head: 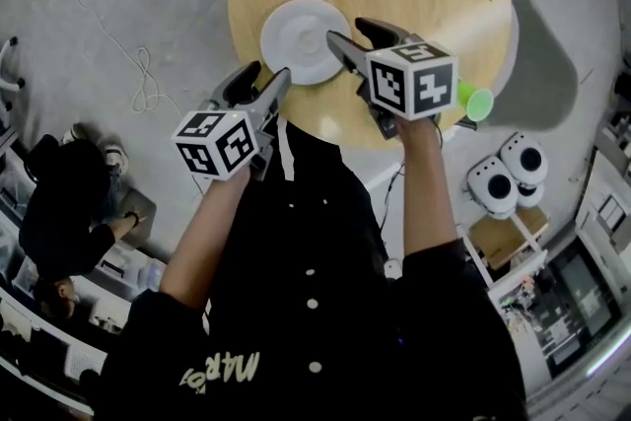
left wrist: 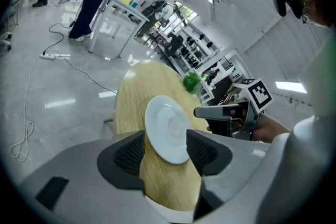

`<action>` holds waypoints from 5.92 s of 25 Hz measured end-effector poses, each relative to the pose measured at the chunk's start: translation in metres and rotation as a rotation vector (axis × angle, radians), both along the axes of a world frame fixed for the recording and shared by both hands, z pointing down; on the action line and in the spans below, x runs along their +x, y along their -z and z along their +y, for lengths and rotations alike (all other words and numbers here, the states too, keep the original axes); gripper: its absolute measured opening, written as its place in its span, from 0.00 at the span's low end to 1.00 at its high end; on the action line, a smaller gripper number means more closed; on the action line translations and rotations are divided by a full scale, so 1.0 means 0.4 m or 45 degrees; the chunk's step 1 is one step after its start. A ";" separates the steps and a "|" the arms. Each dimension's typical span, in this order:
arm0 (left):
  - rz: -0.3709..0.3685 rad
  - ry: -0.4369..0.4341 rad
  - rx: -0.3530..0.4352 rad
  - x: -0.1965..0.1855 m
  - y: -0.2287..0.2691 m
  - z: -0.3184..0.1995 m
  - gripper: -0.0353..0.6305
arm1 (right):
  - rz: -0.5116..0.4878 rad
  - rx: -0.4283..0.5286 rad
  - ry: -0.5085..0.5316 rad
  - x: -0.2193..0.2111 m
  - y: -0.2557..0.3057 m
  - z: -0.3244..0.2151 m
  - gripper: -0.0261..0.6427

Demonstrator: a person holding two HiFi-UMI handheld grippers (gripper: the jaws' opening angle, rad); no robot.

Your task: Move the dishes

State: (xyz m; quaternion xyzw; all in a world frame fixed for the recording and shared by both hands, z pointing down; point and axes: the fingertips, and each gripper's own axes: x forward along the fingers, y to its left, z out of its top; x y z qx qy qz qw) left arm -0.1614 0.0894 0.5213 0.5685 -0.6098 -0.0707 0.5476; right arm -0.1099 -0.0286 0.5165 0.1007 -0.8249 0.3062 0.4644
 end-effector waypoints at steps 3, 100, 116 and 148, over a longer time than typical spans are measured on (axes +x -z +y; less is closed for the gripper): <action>0.030 0.003 -0.004 0.004 -0.009 -0.004 0.41 | 0.031 -0.010 0.023 -0.008 -0.030 -0.004 0.36; -0.090 -0.724 -0.245 0.216 -0.009 -0.078 0.11 | -0.124 -0.110 -1.352 0.468 -0.030 0.209 0.11; -0.098 -0.755 -0.209 0.227 -0.042 -0.129 0.11 | -0.174 -0.154 -1.498 0.483 -0.082 0.201 0.11; -0.411 -0.523 0.220 0.154 0.232 -0.179 0.06 | -0.298 0.037 -1.374 0.665 0.162 0.208 0.03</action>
